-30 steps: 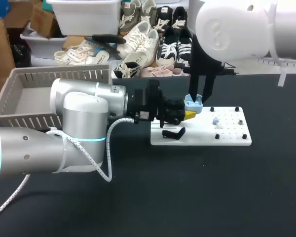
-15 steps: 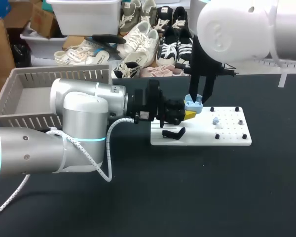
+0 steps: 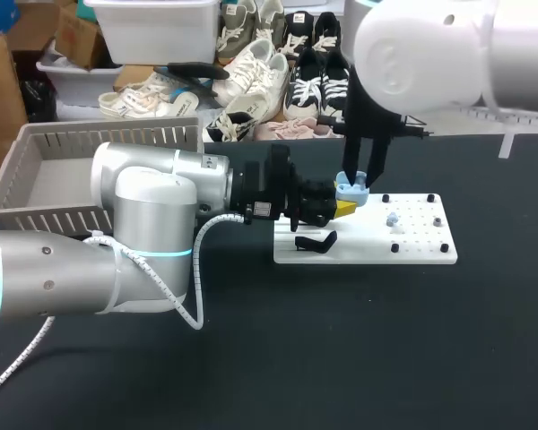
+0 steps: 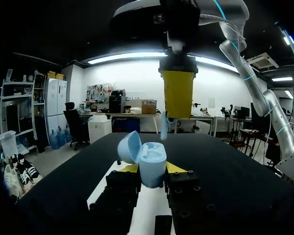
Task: Pick up each earbud case from the left stands, insert the matching earbuds, close the lid, and place the case in the box.
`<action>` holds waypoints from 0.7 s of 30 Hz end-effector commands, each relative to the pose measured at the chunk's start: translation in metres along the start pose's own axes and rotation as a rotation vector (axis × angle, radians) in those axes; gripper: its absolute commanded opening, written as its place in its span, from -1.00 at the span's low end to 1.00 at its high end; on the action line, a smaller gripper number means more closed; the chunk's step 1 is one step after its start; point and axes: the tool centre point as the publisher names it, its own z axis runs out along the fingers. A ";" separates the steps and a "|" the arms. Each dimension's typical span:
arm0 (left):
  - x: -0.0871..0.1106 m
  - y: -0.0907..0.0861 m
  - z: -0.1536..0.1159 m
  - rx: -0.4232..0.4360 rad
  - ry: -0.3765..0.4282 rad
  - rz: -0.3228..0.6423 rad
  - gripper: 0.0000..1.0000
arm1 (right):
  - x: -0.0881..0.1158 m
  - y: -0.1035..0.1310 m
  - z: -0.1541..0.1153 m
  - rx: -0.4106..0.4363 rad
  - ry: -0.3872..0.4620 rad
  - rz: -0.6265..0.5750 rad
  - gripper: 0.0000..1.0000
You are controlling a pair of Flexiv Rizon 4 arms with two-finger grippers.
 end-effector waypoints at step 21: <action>0.000 -0.001 0.000 -0.004 -0.001 0.001 -1.00 | -0.008 -0.001 0.005 0.001 0.011 0.003 -1.00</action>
